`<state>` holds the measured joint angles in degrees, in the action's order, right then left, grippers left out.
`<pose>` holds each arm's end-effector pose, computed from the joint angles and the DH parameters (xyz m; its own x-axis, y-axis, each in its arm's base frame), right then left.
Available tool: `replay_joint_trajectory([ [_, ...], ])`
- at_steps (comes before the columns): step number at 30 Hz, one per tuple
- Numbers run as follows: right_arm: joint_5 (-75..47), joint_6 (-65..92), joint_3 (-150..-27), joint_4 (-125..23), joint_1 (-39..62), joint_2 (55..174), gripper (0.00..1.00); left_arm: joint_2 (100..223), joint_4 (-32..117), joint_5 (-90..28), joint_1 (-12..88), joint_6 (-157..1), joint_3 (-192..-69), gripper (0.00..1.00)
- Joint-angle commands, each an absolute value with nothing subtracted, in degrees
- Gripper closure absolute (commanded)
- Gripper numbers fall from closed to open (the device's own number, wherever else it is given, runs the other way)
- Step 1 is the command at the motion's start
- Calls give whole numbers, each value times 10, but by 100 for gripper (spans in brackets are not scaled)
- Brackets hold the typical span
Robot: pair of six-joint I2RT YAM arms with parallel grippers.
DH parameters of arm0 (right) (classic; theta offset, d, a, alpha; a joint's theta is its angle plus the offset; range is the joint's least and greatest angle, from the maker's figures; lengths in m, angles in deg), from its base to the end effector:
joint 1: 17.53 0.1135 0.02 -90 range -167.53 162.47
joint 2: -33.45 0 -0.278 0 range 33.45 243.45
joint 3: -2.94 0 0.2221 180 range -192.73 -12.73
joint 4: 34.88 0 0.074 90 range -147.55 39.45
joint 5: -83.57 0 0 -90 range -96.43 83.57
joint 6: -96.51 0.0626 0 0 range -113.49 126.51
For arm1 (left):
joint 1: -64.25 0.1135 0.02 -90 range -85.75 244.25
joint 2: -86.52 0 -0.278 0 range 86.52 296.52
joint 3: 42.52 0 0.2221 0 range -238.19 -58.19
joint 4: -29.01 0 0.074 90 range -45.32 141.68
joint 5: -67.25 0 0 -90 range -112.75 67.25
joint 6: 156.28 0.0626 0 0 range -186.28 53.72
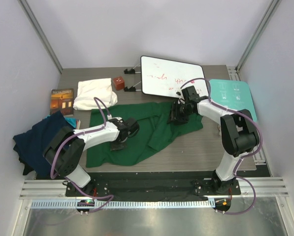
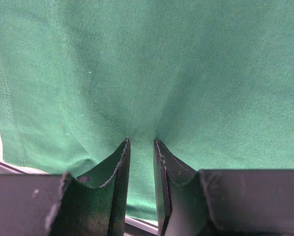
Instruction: Fold and stack the t-shirts
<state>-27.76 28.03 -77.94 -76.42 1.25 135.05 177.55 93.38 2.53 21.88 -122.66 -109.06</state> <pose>0.3195 0.1327 0.1901 -0.9483 0.0384 -0.3149 -0.1207 0.8742 0.4702 0.1877 -0.1351 0.1688 -0.9112 -0.1880 -0.3666 -0.2812 0.9341 0.2198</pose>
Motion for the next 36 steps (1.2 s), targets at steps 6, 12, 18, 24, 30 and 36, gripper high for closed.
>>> replay_joint_trajectory([
  [6,-289,273,-806,-752,29,1367,48,1785,935,32,215,-1224,-1100,74],
  [12,-267,269,-798,-753,30,1373,48,1786,933,34,213,-1227,-1093,74],
  [18,-195,259,-779,-780,29,1364,48,1788,928,31,212,-1231,-1084,74],
  [24,-198,274,-745,-760,29,1359,60,1794,924,27,209,-1232,-1086,74],
  [30,-223,290,-739,-737,29,1338,99,1793,926,29,207,-1232,-1082,74],
  [36,-231,292,-759,-759,29,1275,99,1800,921,26,206,-1233,-1082,74],
])
